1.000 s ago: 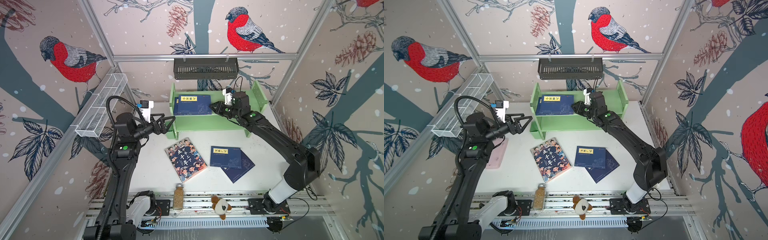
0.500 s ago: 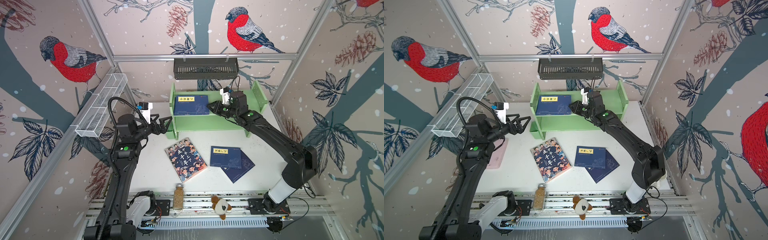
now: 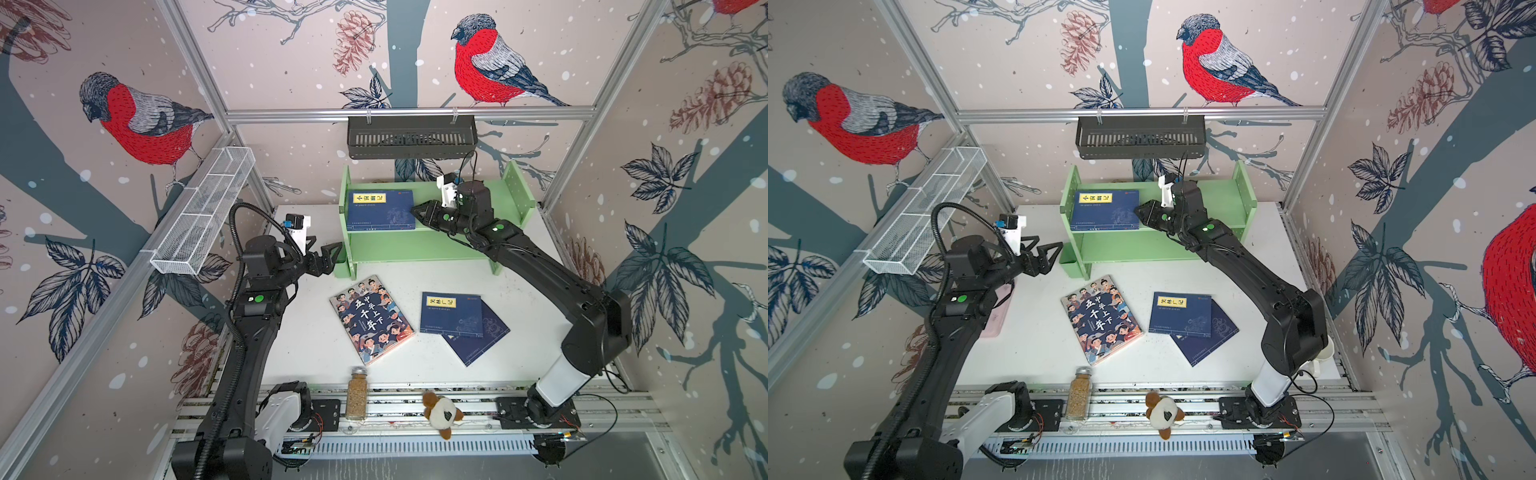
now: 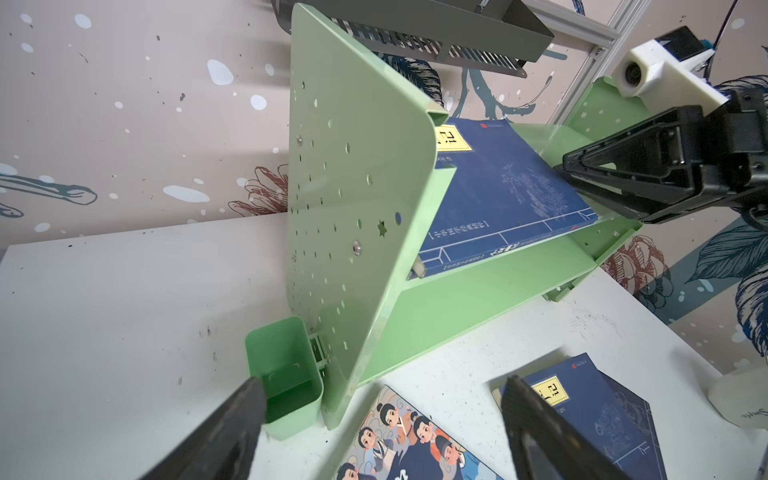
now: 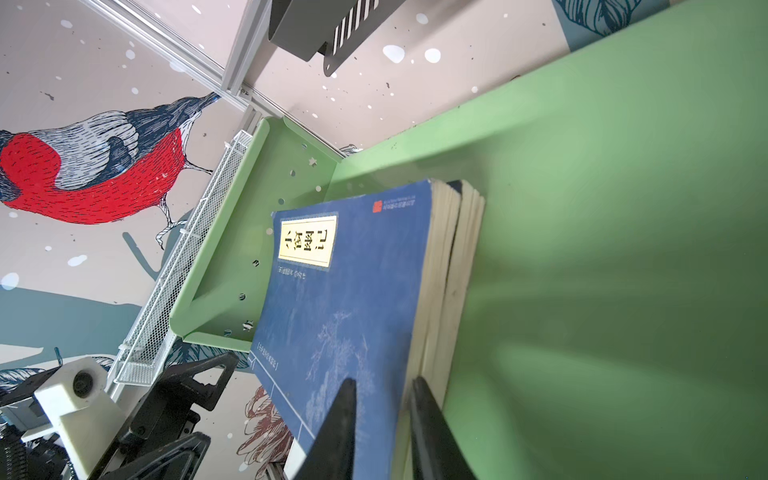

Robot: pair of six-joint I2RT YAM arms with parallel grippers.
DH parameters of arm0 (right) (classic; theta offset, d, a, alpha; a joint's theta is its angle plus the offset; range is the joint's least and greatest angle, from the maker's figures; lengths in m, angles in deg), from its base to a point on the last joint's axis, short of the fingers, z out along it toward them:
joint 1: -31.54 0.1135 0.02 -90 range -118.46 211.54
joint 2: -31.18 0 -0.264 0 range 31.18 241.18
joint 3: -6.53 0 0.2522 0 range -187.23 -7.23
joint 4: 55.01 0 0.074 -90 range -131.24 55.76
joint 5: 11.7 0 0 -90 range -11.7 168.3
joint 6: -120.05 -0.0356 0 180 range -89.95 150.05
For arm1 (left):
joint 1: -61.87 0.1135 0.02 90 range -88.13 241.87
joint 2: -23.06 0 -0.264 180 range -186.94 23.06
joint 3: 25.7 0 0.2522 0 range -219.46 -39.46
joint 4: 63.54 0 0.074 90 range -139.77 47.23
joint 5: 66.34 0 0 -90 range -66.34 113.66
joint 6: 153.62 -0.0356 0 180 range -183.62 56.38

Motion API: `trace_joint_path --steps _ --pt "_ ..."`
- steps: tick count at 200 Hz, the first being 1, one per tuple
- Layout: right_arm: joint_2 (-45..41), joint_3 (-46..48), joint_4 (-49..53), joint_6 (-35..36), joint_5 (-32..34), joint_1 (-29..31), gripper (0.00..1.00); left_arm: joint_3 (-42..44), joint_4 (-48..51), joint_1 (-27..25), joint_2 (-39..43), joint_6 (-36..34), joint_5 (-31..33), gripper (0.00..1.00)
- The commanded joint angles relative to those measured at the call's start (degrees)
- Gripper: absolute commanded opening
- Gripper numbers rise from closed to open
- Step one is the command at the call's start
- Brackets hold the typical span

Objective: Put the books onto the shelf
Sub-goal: 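Push the dark-blue book flat against the shelf back with the right gripper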

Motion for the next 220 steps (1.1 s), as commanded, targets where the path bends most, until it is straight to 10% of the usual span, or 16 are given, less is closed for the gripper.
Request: trace_joint_path --steps 1,59,140,220 --pt "0.2 -0.5 -1.5 -0.2 -0.1 0.2 0.25 0.7 -5.0 -0.3 -0.7 -1.5 -0.8 0.89" --pt "-0.4 -1.3 1.0 2.2 3.0 0.1 0.32 1.1 -11.1 -1.7 -3.2 -1.1 -0.4 0.89" --pt "-9.7 7.6 1.5 8.2 4.5 0.5 0.12 1.8 -15.3 -5.8 -6.2 -3.6 4.4 0.83" --pt "-14.2 13.3 0.4 12.0 5.9 3.0 0.29 2.0 -19.2 -6.1 -8.4 -1.1 5.8 0.75"
